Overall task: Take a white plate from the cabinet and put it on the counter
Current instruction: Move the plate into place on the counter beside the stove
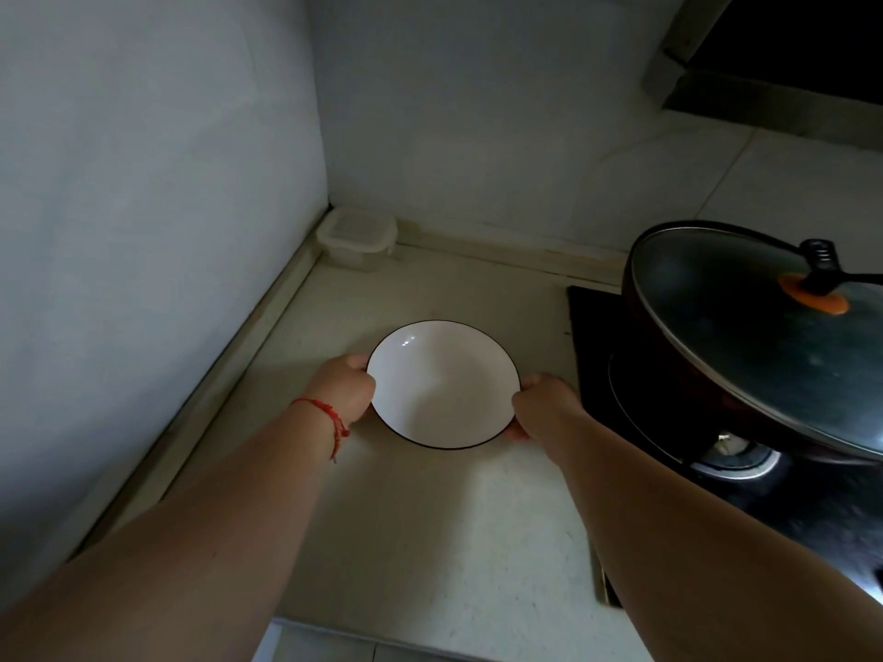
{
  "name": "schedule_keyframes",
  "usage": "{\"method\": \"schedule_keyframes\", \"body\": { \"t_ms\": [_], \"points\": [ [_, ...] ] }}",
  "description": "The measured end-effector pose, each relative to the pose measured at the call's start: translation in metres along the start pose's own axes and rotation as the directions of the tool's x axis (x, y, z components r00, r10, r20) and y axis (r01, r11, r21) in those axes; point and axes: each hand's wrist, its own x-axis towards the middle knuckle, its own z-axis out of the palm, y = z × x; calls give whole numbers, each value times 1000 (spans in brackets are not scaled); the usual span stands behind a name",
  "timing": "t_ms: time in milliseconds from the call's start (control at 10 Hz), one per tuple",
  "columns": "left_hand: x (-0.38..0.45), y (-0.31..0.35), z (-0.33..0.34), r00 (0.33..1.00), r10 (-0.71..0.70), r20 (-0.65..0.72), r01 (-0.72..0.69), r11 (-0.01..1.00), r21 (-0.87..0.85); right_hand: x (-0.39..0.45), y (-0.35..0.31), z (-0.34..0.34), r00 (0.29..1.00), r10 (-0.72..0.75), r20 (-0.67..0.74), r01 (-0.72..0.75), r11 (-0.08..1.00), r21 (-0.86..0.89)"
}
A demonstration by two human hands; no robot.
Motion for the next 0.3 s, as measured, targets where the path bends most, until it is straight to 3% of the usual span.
{"method": "schedule_keyframes", "body": {
  "t_ms": [100,200,300],
  "points": [
    [0,-1,-2,1000,3,10,-3,1000,3,-2,1,2,999,-9,-44,12,998,62],
    [5,-6,-4,1000,14,24,-13,1000,-24,-3,3,7,1000,-10,0,10,996,91],
    [-4,-10,-7,1000,18,0,-18,999,-31,-22,-2,2,996,-65,64,82,941,-329]
  ]
}}
